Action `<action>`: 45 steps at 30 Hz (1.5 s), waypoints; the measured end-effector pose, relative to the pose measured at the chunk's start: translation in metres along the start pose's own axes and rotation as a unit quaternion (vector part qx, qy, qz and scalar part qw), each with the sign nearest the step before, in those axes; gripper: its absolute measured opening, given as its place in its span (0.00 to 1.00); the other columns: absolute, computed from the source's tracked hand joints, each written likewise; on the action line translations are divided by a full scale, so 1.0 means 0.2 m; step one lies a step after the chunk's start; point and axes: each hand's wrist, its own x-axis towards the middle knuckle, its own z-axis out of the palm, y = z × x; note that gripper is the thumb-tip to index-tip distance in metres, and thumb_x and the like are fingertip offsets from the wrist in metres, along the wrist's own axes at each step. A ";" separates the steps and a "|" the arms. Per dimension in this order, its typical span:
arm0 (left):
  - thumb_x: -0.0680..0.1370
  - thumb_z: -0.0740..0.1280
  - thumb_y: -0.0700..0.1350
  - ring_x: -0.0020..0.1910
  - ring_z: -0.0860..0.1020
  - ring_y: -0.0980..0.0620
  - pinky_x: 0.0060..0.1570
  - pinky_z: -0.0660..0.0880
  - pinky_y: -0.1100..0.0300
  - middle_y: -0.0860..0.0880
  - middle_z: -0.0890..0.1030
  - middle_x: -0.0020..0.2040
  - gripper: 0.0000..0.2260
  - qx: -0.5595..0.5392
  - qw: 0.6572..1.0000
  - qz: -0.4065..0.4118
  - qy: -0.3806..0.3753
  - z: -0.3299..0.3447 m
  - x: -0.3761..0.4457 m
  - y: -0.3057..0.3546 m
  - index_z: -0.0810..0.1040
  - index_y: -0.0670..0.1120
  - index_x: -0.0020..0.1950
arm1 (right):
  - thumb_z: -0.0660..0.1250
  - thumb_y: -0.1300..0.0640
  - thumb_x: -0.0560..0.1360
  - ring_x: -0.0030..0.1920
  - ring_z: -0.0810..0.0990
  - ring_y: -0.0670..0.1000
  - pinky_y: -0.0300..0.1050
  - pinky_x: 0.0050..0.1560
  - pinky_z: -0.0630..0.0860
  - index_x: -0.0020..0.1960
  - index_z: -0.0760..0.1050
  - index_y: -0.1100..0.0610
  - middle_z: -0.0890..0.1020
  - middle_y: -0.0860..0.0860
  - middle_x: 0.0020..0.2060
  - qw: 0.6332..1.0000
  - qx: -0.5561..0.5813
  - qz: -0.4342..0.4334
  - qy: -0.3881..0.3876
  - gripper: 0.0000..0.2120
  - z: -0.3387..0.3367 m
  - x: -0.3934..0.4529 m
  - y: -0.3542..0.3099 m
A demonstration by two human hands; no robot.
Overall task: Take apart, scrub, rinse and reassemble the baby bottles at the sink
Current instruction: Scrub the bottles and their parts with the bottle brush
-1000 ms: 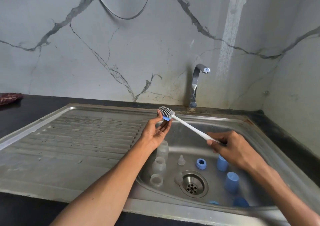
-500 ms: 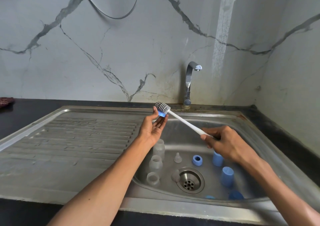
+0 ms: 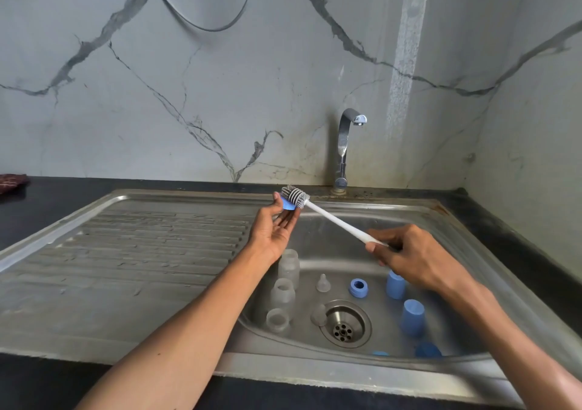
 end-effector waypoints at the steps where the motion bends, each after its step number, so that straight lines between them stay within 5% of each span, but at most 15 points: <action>1: 0.79 0.68 0.39 0.65 0.77 0.41 0.52 0.81 0.52 0.38 0.80 0.53 0.04 -0.003 1.000 0.004 0.004 -0.02 0.01 0.02 0.78 0.38 0.47 | 0.69 0.49 0.78 0.25 0.70 0.42 0.31 0.28 0.69 0.64 0.80 0.45 0.77 0.44 0.28 1.000 -0.001 -0.003 -0.004 0.15 0.00 0.00 0.00; 10: 0.81 0.64 0.36 0.57 0.79 0.40 0.52 0.81 0.53 0.38 0.81 0.51 0.04 0.090 0.993 0.005 -0.073 0.03 -0.02 -0.05 0.77 0.38 0.47 | 0.66 0.47 0.79 0.22 0.69 0.42 0.30 0.25 0.66 0.62 0.81 0.44 0.78 0.45 0.29 0.999 -0.016 0.026 0.029 0.13 -0.02 0.01 0.02; 20: 0.79 0.66 0.34 0.48 0.84 0.45 0.49 0.83 0.55 0.39 0.83 0.49 0.05 0.134 0.988 0.063 -0.044 -0.03 0.04 -0.01 0.75 0.38 0.54 | 0.68 0.48 0.78 0.26 0.71 0.43 0.32 0.27 0.68 0.64 0.80 0.45 0.78 0.46 0.30 1.000 -0.022 0.015 0.009 0.15 -0.01 -0.01 0.01; 27: 0.77 0.67 0.30 0.60 0.80 0.36 0.54 0.81 0.50 0.35 0.81 0.55 0.10 0.167 0.982 0.061 -0.056 0.01 0.02 -0.05 0.75 0.33 0.58 | 0.67 0.46 0.79 0.25 0.70 0.44 0.32 0.26 0.68 0.65 0.79 0.44 0.79 0.47 0.30 0.999 -0.021 0.026 0.024 0.15 0.00 0.00 0.02; 33: 0.78 0.65 0.29 0.53 0.82 0.41 0.59 0.78 0.47 0.39 0.83 0.48 0.04 0.107 0.991 0.081 -0.021 -0.03 0.07 0.01 0.77 0.36 0.50 | 0.67 0.46 0.79 0.23 0.71 0.40 0.30 0.25 0.67 0.63 0.80 0.43 0.78 0.45 0.29 0.999 -0.016 0.032 0.013 0.14 -0.01 0.00 0.00; 40: 0.79 0.66 0.32 0.52 0.82 0.41 0.54 0.81 0.51 0.38 0.83 0.53 0.08 0.273 0.957 0.054 -0.078 0.01 -0.01 -0.07 0.79 0.37 0.57 | 0.65 0.47 0.80 0.26 0.71 0.44 0.29 0.23 0.66 0.66 0.77 0.44 0.80 0.47 0.33 0.998 -0.027 0.049 0.024 0.15 -0.01 -0.01 -0.01; 45: 0.81 0.64 0.35 0.54 0.82 0.41 0.56 0.80 0.54 0.37 0.83 0.53 0.08 0.228 0.971 0.066 -0.033 -0.03 0.04 -0.02 0.78 0.36 0.58 | 0.66 0.47 0.79 0.25 0.72 0.41 0.29 0.25 0.68 0.66 0.78 0.44 0.80 0.46 0.32 0.999 -0.029 0.038 0.019 0.16 0.00 -0.01 -0.02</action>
